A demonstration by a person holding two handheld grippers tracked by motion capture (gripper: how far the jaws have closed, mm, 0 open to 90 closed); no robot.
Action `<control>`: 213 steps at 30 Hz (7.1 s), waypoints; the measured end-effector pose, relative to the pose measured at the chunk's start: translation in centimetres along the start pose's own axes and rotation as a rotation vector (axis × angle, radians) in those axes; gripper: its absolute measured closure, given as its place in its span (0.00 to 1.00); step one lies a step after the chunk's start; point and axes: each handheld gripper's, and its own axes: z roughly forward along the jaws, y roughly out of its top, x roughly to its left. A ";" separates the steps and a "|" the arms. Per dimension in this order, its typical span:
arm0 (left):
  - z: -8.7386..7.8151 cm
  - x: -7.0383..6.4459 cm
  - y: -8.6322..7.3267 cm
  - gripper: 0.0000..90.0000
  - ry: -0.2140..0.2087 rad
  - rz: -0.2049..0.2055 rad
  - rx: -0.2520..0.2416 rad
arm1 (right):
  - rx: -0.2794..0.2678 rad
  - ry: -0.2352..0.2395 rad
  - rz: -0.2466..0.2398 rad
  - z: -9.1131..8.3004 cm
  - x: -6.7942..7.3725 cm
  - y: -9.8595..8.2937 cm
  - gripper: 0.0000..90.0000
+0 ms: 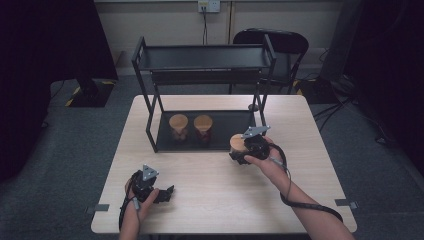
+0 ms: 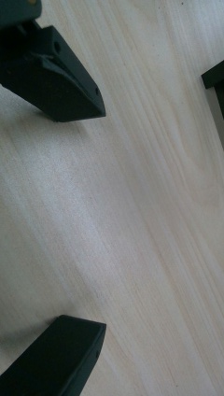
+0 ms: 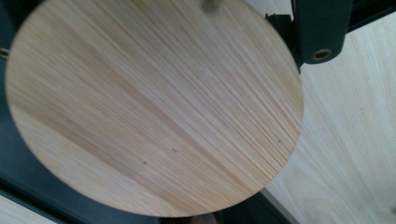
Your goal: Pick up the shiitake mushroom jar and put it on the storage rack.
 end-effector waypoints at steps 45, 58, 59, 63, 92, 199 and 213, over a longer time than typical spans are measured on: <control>0.0 0.0 0.0 0.00 0.000 0.000 0.000 | 0.002 -0.034 0.038 2.8 -2.0 3.5 0.28; 0.0 0.0 0.0 0.00 0.000 0.000 0.000 | 0.004 -0.053 0.053 3.7 -3.0 4.1 0.28; 0.0 0.0 0.0 0.00 0.000 0.000 0.000 | 0.005 -0.053 0.055 3.7 -3.1 4.1 0.28; 0.0 0.0 0.0 0.00 0.000 0.000 0.000 | 0.010 -0.060 0.062 4.1 -3.3 4.0 0.28; 0.0 0.0 0.0 0.00 0.000 0.000 0.000 | 0.015 -0.097 0.084 6.2 -4.2 3.6 0.28; 0.0 0.0 0.0 0.00 -0.004 0.002 -0.001 | -0.023 -0.158 0.156 2.1 -1.1 4.1 0.02; 0.0 0.0 0.0 0.00 -0.004 0.002 -0.001 | -0.032 -0.145 0.142 1.2 -0.3 4.2 0.02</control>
